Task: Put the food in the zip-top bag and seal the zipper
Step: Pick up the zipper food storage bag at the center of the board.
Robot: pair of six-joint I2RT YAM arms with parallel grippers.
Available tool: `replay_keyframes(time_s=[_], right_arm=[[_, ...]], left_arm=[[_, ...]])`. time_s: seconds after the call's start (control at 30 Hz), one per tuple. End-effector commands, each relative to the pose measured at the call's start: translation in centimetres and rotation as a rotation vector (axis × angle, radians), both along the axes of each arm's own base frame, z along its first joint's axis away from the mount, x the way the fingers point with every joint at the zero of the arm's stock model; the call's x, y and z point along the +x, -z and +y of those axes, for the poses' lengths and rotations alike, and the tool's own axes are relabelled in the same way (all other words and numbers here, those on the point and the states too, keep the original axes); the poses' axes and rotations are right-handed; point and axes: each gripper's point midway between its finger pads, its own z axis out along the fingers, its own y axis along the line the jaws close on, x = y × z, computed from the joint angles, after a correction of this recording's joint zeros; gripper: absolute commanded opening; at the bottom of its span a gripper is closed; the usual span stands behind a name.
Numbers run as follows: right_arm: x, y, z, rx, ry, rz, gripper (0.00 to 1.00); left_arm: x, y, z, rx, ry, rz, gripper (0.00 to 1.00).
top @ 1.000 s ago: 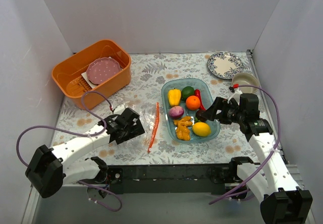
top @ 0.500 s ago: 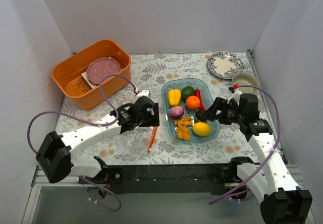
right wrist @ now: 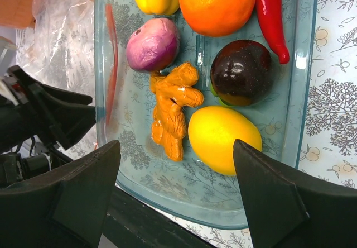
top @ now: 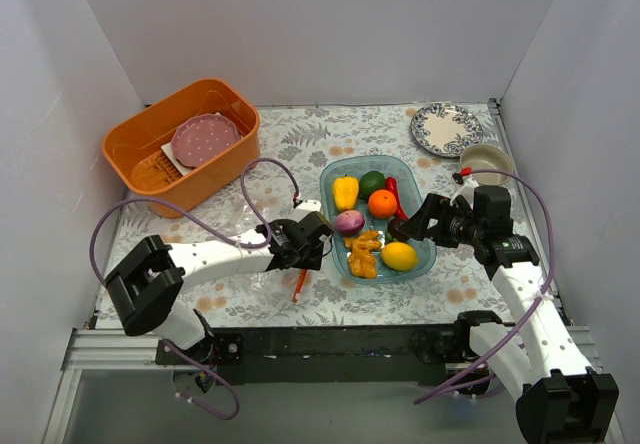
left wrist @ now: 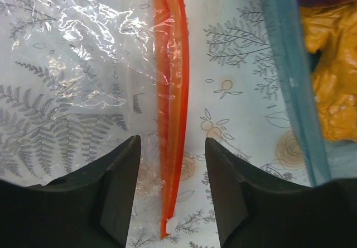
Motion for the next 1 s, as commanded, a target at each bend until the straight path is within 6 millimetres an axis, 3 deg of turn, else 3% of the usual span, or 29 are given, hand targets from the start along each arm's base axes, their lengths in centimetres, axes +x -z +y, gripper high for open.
replay_keyframes(time_s=[0.0,0.3,0.53,0.6,0.97], right_arm=[[0.1,-0.2,0.1,-0.002,-0.008,-0.014,0.88],[0.0,0.4,0.0,-0.008,-0.001,0.003,0.88],[0.0,0.6,-0.1,-0.011,0.002,0.007,0.88],[0.0,0.7,-0.1,-0.01,0.002,0.011,0.88],[-0.1,0.8,0.1,-0.002,0.0,0.018,0.87]], left_arm=[[1.0,0.6,0.6,0.052,-0.074,-0.038,0.48],[1.5,1.6,0.0,0.084,-0.088,-0.033,0.49],[1.3,1.4,0.1,0.076,-0.099,-0.039,0.32],[1.3,1.3,0.2,0.069,-0.104,-0.04,0.22],[1.6,-0.3,0.2,0.043,-0.135,-0.063,0.0]])
